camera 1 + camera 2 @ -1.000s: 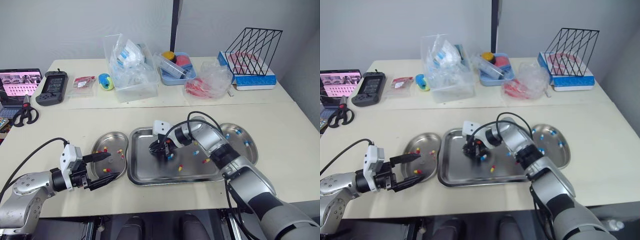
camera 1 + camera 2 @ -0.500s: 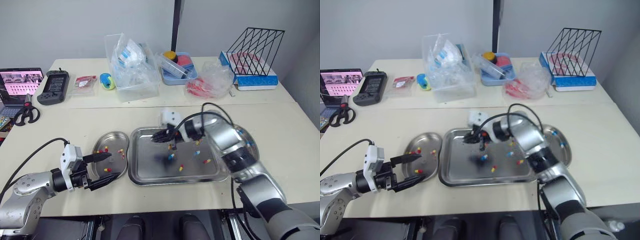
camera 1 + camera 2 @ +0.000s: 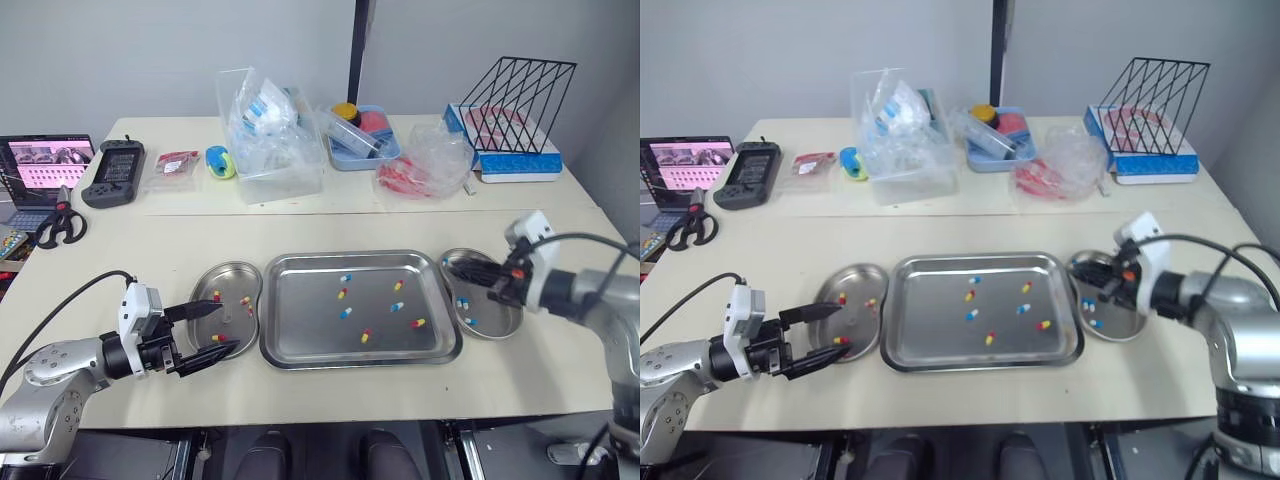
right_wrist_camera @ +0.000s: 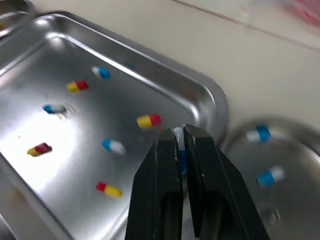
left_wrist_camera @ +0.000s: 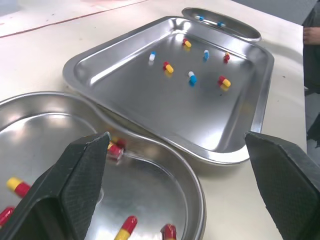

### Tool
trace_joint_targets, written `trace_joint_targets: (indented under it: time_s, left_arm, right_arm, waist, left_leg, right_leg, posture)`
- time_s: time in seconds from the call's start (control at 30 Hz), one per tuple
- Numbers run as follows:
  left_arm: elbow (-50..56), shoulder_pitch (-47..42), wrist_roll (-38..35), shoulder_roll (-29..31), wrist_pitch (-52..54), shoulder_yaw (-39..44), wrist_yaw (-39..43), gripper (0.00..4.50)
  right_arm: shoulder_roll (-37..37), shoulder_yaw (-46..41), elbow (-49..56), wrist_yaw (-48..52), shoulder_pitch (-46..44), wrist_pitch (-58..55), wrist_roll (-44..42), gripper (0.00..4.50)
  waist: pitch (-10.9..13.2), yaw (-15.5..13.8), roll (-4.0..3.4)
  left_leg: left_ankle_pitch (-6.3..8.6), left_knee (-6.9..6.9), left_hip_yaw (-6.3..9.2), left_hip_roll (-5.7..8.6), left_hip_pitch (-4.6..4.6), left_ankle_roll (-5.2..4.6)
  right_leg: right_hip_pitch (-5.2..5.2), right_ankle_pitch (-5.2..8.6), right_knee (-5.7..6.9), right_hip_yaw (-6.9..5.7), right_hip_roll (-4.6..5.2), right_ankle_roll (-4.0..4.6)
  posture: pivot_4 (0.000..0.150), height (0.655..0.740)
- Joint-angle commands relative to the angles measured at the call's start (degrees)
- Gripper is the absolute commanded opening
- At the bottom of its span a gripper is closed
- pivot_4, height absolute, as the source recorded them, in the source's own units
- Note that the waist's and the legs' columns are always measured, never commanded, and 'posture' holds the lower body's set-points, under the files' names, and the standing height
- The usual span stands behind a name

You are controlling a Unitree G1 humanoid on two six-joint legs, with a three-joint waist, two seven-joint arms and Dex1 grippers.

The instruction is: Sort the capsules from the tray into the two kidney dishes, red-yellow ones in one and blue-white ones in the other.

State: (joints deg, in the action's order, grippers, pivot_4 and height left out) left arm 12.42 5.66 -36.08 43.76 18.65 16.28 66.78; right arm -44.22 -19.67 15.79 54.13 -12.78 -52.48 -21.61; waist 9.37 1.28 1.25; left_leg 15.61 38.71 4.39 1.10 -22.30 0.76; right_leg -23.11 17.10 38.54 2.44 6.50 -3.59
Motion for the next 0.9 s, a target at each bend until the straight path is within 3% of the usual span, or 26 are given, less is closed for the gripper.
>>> trace_joint_targets:
  time_s: [0.03, 0.33, 0.37, 0.53, 0.73, 0.9]
  left_arm:
    - [-0.32, -0.35, -0.68, 0.89, -0.12, 1.00, 1.10, 4.50]
    - [-1.26, -2.31, -0.44, 0.94, 0.42, 0.39, 1.87, 4.50]
    - [-1.39, -2.58, -0.40, 0.92, 0.44, 0.34, 1.87, 4.50]
    - [-1.54, -3.13, -0.55, 0.97, 0.72, 0.78, 1.66, 4.50]
    - [-3.04, -4.92, -0.88, 1.30, 2.12, 3.58, -1.24, 4.50]
    - [-4.58, -4.50, -1.64, 2.43, 3.37, 8.55, -3.20, 4.50]
  right_arm:
    - [-0.89, -2.88, 1.68, -2.59, 2.71, 1.29, -0.74, 0.02]
    - [-0.70, -2.89, -0.95, -6.24, 9.33, 4.91, -0.04, 0.02]
    - [-0.64, -3.05, -1.39, -6.59, 9.67, 5.41, -0.05, 0.75]
    - [-0.42, -5.24, -1.89, -7.44, 12.65, 7.98, -0.85, 2.44]
    - [1.36, -14.94, 0.93, -6.89, 14.80, 12.76, -6.08, 4.49]
    - [3.51, -23.93, 4.59, -2.15, 20.49, 18.92, -12.21, 4.49]
  waist:
    - [0.00, 0.00, 0.00]
    - [0.00, -0.47, 0.00]
    - [0.00, -0.45, 0.00]
    - [0.00, -0.49, 0.00]
    - [0.00, -0.49, 0.00]
    - [0.00, -0.58, 0.00]
  left_leg:
    - [0.00, 0.00, 0.00, 0.00, 0.00, 0.00]
    - [0.00, 0.06, 0.01, 0.02, 0.00, 0.00]
    - [0.00, 0.05, 0.00, 0.03, 0.00, 0.00]
    - [0.00, 0.05, 0.00, 0.03, 0.00, -0.01]
    - [0.00, 0.06, 0.00, 0.02, 0.01, -0.01]
    - [0.02, 0.03, 0.03, 0.01, 0.01, -0.04]
  right_leg:
    - [0.01, 0.00, 0.00, -0.01, 0.00, 0.00]
    - [0.10, 0.00, -0.06, -0.06, 0.02, 0.00]
    - [0.10, 0.00, -0.06, -0.05, 0.02, 0.00]
    - [0.10, 0.00, -0.06, -0.06, 0.02, 0.00]
    - [0.12, 0.00, -0.05, -0.05, 0.01, 0.00]
    - [0.13, 0.00, -0.07, -0.08, 0.00, -0.01]
  posture:
    - [0.150, 0.7275]
    - [0.150, 0.7275]
    - [0.150, 0.7275]
    - [0.150, 0.7275]
    - [0.150, 0.7275]
    - [0.150, 0.7275]
